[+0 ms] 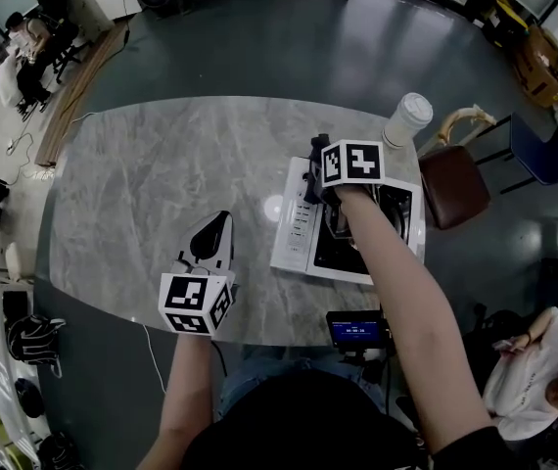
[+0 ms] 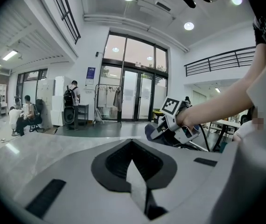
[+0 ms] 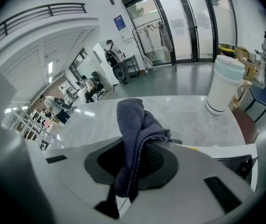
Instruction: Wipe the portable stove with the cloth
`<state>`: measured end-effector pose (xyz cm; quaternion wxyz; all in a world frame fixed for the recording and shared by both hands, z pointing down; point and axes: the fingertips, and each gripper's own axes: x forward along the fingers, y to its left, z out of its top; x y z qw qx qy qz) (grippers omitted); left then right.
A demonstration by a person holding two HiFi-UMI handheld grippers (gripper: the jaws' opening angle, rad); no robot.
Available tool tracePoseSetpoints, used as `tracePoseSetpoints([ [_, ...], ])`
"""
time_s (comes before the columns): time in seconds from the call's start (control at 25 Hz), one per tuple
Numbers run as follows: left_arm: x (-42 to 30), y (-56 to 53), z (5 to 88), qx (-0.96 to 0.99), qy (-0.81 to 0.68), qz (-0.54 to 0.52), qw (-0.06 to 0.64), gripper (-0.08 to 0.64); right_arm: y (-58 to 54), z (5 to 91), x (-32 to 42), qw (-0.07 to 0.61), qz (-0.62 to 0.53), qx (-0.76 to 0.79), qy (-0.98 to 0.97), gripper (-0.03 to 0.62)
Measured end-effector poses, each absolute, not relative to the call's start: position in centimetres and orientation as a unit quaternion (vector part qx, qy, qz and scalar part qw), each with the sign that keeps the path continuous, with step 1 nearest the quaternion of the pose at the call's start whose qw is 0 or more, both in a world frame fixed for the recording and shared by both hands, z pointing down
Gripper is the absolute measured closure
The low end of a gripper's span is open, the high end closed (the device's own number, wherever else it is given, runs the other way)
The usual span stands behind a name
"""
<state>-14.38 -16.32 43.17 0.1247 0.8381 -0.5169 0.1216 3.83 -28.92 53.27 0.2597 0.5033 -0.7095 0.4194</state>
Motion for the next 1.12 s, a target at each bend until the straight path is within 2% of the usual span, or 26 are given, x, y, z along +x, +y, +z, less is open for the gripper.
tracePoseSetpoints([
  [0.2, -12.6, -16.8, 41.5, 0.853, -0.499, 0.111, 0.104, 0.549, -28.0, 47.1, 5.4, 0.184, 0.393, 0.503, -0.748, 0.515],
  [0.36, -11.1, -17.0, 40.0, 0.866, -0.481, 0.102, 0.087, 0.549, -26.1, 43.3, 7.8, 0.151, 0.355, 0.517, -0.764, 0.515],
  [0.84, -7.6, -16.9, 36.9, 0.886, -0.457, 0.071, 0.047, 0.549, -18.2, 36.6, 16.7, 0.123, 0.160, 0.596, -0.777, 0.517],
  [1.12, -6.4, -16.7, 35.3, 0.888, -0.456, 0.049, 0.029, 0.549, -11.4, 33.1, 18.3, 0.104, 0.009, 0.614, -0.782, 0.517],
])
